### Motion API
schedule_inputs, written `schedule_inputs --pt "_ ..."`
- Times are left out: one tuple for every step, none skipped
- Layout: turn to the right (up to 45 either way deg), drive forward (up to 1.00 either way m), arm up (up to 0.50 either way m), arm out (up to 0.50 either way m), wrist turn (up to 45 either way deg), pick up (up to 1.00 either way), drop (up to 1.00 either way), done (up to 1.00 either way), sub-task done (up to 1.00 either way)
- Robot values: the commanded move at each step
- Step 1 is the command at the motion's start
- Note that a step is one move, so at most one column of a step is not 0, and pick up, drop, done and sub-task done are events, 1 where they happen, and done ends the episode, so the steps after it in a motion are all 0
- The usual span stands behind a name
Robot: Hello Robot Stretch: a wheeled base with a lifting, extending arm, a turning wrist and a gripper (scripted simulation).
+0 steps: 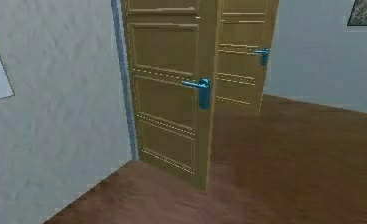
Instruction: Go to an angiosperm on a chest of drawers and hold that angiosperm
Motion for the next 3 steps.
schedule_inputs --pt "30.0 0.0 0.0 0.0 0.0 0.0 0.0 0.0 0.0" --pt "0.0 1.0 0.0 0.0 0.0 0.0 0.0 0.0 0.0" --pt "0.0 0.7 0.0 0.0 0.0 0.0 0.0 0.0 0.0"
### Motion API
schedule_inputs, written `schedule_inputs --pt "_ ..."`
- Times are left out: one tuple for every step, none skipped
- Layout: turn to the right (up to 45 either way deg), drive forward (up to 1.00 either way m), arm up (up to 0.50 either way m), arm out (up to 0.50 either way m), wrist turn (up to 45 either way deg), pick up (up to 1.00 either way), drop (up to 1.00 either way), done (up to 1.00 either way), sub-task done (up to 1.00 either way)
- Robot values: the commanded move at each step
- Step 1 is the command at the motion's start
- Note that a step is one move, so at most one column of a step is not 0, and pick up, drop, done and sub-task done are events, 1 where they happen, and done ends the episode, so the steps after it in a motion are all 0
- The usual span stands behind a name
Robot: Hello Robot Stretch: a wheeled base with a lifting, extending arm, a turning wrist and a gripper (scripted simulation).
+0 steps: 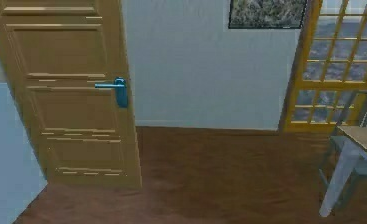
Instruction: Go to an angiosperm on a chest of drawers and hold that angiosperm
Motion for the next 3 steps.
schedule_inputs --pt "-45.0 0.0 0.0 0.0 0.0 0.0 0.0 0.0 0.0" --pt "-18.0 0.0 0.0 0.0 0.0 0.0 0.0 0.0 0.0" --pt "0.0 0.95 0.0 0.0 0.0 0.0 0.0 0.0 0.0"
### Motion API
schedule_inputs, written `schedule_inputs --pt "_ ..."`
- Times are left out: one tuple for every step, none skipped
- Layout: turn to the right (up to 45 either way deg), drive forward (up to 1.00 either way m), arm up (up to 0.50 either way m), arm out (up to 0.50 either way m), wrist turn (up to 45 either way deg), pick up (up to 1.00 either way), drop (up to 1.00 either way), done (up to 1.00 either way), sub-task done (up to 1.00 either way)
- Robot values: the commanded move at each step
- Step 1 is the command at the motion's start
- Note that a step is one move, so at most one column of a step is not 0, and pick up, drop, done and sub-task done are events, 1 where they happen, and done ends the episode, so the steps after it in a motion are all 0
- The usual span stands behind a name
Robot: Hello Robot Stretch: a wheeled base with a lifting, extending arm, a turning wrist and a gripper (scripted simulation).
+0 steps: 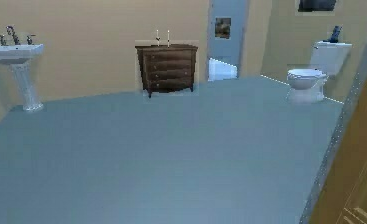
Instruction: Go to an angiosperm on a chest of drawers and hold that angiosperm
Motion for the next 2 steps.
schedule_inputs --pt "-15.0 0.0 0.0 0.0 0.0 0.0 0.0 0.0 0.0" --pt "-3.0 0.0 0.0 0.0 0.0 0.0 0.0 0.0 0.0"
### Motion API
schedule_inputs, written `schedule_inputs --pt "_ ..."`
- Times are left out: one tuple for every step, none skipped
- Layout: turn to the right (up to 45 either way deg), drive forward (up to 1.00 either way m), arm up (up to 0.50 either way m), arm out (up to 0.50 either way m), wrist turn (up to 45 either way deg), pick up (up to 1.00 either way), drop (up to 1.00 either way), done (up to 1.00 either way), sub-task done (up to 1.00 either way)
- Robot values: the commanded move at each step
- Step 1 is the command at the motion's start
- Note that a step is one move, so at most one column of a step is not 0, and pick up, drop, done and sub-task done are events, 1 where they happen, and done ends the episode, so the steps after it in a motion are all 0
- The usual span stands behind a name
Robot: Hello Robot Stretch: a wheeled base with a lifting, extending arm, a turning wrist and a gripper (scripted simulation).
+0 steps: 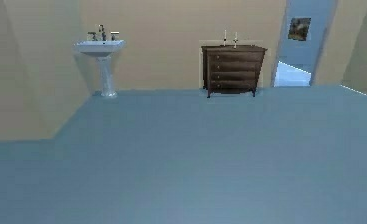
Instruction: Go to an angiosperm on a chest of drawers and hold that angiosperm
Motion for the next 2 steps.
schedule_inputs --pt "0.0 1.0 0.0 0.0 0.0 0.0 0.0 0.0 0.0" --pt "0.0 1.0 0.0 0.0 0.0 0.0 0.0 0.0 0.0"
